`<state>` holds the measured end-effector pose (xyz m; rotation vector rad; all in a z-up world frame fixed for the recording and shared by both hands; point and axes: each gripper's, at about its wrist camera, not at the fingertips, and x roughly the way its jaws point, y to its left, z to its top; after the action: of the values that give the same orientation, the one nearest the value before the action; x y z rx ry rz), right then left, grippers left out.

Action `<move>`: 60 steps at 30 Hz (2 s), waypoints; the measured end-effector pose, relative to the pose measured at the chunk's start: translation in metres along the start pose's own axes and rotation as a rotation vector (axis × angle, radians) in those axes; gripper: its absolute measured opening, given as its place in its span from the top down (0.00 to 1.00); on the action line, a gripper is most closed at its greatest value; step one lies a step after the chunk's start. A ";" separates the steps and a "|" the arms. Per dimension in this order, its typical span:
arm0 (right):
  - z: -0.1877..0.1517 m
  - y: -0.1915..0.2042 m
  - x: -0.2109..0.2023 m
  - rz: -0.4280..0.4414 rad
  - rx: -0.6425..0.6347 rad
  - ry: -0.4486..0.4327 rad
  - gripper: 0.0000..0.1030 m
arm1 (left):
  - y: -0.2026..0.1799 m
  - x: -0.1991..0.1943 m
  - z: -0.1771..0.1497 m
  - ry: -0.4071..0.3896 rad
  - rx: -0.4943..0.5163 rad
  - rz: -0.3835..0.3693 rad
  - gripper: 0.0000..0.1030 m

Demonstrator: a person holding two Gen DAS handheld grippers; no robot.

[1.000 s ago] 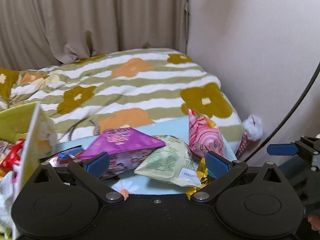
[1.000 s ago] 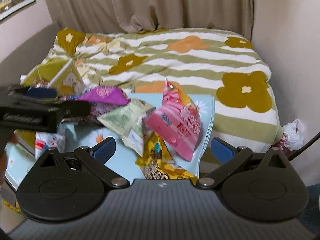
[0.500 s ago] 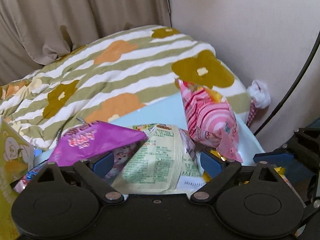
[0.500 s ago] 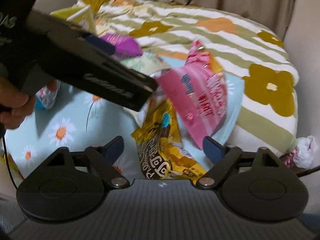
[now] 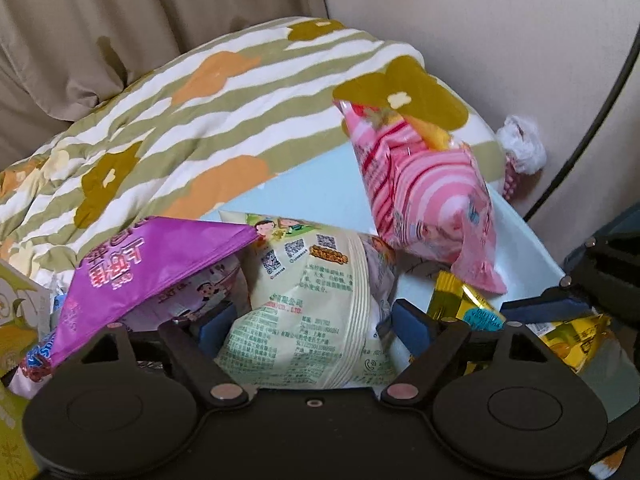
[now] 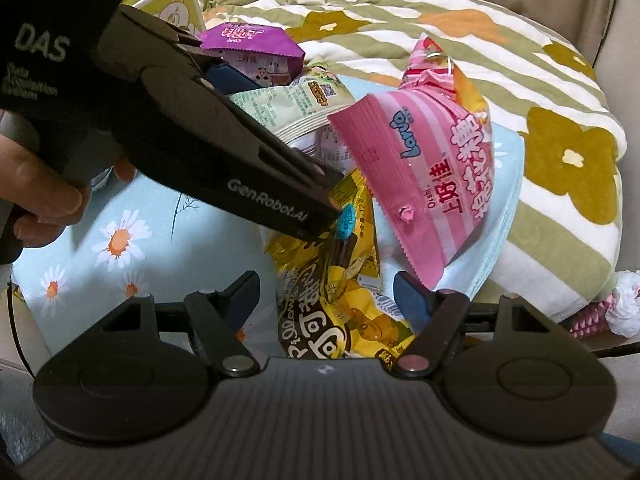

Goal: Organize snacks
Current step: 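Grasp the pale green bag with the left gripper while the right grasps the yellow chocolate bag, then carry both bags into the yellow-green box and open both grippers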

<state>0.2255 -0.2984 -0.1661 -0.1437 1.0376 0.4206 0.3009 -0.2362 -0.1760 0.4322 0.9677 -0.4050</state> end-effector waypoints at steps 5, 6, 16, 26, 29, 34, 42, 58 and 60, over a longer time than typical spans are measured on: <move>-0.001 -0.002 0.003 0.008 -0.002 0.019 0.24 | -0.002 0.002 -0.004 0.011 0.035 0.016 0.25; -0.002 -0.002 0.004 0.009 -0.003 0.019 0.24 | -0.002 0.001 -0.005 0.010 0.038 0.018 0.28; -0.003 -0.001 0.004 0.012 0.005 0.024 0.27 | -0.004 -0.012 -0.013 -0.014 0.059 0.016 0.35; -0.014 0.006 -0.012 0.009 0.020 -0.004 0.34 | -0.007 -0.037 -0.024 -0.043 0.053 0.025 0.35; -0.018 0.010 -0.020 0.007 0.020 -0.018 0.34 | -0.008 -0.048 -0.027 -0.060 0.044 0.028 0.35; -0.021 0.019 -0.037 0.002 0.010 -0.043 0.34 | -0.008 -0.071 -0.033 -0.092 0.014 0.038 0.35; -0.023 0.035 -0.071 -0.004 -0.002 -0.089 0.34 | 0.006 -0.124 -0.043 -0.174 -0.089 0.059 0.35; 0.039 0.074 -0.124 0.045 -0.037 -0.267 0.35 | 0.080 -0.238 -0.088 -0.351 -0.358 0.269 0.35; 0.053 0.083 -0.125 0.052 -0.045 -0.284 0.35 | 0.097 -0.247 -0.095 -0.355 -0.394 0.301 0.35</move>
<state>0.1803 -0.2395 -0.0252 -0.0937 0.7539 0.4958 0.1593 -0.0715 0.0039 0.1337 0.6031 -0.0101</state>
